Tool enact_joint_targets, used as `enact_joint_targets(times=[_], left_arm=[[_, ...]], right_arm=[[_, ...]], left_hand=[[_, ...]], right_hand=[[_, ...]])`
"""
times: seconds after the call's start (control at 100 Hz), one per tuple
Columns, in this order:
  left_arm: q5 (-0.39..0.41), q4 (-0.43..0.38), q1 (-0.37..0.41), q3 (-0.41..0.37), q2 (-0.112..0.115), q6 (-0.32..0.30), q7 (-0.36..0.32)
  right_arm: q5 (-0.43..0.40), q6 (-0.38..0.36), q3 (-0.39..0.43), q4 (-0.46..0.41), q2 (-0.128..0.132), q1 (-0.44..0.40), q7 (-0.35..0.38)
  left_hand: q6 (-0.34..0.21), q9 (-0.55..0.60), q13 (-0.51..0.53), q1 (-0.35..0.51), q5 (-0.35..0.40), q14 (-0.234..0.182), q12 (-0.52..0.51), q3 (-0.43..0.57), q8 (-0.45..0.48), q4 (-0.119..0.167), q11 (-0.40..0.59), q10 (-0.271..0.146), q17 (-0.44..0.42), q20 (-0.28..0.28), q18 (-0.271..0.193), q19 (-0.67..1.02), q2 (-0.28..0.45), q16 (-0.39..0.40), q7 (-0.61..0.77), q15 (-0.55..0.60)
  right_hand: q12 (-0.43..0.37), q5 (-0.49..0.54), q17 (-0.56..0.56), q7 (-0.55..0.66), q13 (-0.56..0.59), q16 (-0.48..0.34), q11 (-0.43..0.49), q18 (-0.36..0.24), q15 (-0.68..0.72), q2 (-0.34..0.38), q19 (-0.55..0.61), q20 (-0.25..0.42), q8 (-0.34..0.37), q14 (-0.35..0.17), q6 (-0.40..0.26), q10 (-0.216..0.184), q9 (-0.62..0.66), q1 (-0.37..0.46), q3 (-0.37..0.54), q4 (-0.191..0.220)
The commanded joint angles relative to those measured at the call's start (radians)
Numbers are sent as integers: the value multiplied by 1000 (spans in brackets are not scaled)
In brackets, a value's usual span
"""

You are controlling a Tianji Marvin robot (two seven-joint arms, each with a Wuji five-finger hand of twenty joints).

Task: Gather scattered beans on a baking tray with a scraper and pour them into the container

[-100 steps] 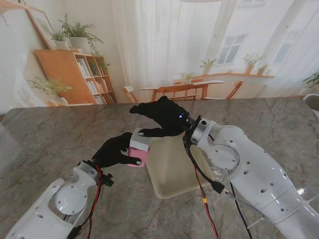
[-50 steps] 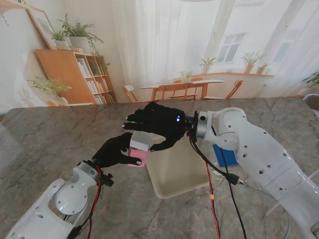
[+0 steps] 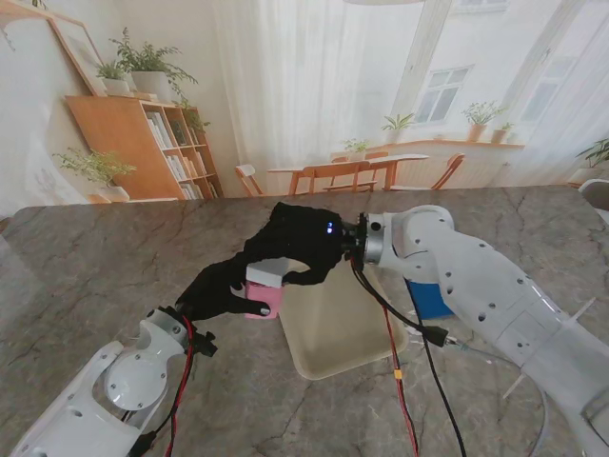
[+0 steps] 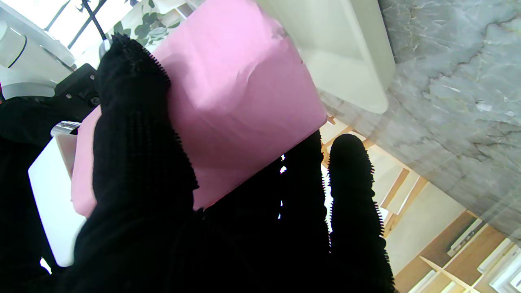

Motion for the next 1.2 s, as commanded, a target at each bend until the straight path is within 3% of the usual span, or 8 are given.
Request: enact_joint_targets(times=[0.0,0.24,0.4,0.51,0.57,0.8,0.98,1.19], left_arm=[[-3,-5,2,3,-4,-2,3],[-3,-4,1,3,-4,-2,3],[-3,-4,1,3,-4,-2,4],[4,-4,2,1,-5,-3,11],[7,-5,4,0,-6,-4,14],[15,-6,7,-2,-6,-4,23],[23,-7,9,-5,-7,-5,31],[27,-9,12,-8,-8,-5,35]], right_arm=[[2,6,-6,8,-10,7,16],[7,26,-40,28,-20,20,-32],[29,50,-54,39,-30,16,-45],[48,65,-56,41,-37,9,-37],[72,77,-49,39,-42,-3,-21],[124,139,-40,27,-56,-35,4],[162,188,-32,9,-63,-62,33],[192,255,-25,-7,-70,-85,43]], left_hand=[[-152,106,19,232,79,-33,70,182,90,18,164,-162,-3,30,-2,26,180,15,283,37],[-152,105,19,232,79,-34,70,182,90,18,164,-161,-4,30,-1,26,181,15,283,37],[-152,105,19,231,78,-33,70,182,90,18,163,-162,-4,30,-2,27,182,15,283,37],[-152,104,18,232,77,-34,70,183,90,18,163,-162,-4,30,-1,27,183,15,283,37],[-152,104,19,233,77,-35,70,183,91,18,163,-162,-4,30,-2,27,184,15,283,37],[-152,102,17,231,74,-35,72,182,91,18,164,-161,-4,31,-1,28,186,16,283,38],[-151,100,15,231,71,-34,72,182,91,18,164,-162,-4,32,-2,30,188,18,283,40],[-152,100,15,231,71,-35,72,182,91,18,164,-163,-5,31,-3,30,189,18,284,41]], right_hand=[[64,36,8,30,24,34,119,-17,41,10,19,15,46,-35,-43,-83,61,18,43,-14],[200,147,52,118,88,144,343,-32,254,32,45,29,150,-121,-161,-202,153,-25,-5,-28],[372,214,129,222,193,224,508,-49,409,10,75,45,163,-207,-199,-298,285,-36,-69,-130],[395,254,230,321,307,282,617,-69,531,49,98,85,83,-279,-201,-383,413,-49,-113,-122],[384,276,284,401,363,309,672,-75,593,92,109,119,-5,-303,-209,-409,475,-60,-149,-83],[363,397,466,591,563,343,779,-103,764,44,203,184,-206,-373,-238,-471,694,-7,-187,-143],[335,489,570,648,684,336,794,-133,828,20,277,192,-291,-397,-230,-482,817,16,-182,-151],[310,551,638,676,686,373,807,-152,934,12,342,185,-339,-432,-191,-493,899,31,-176,-152]])
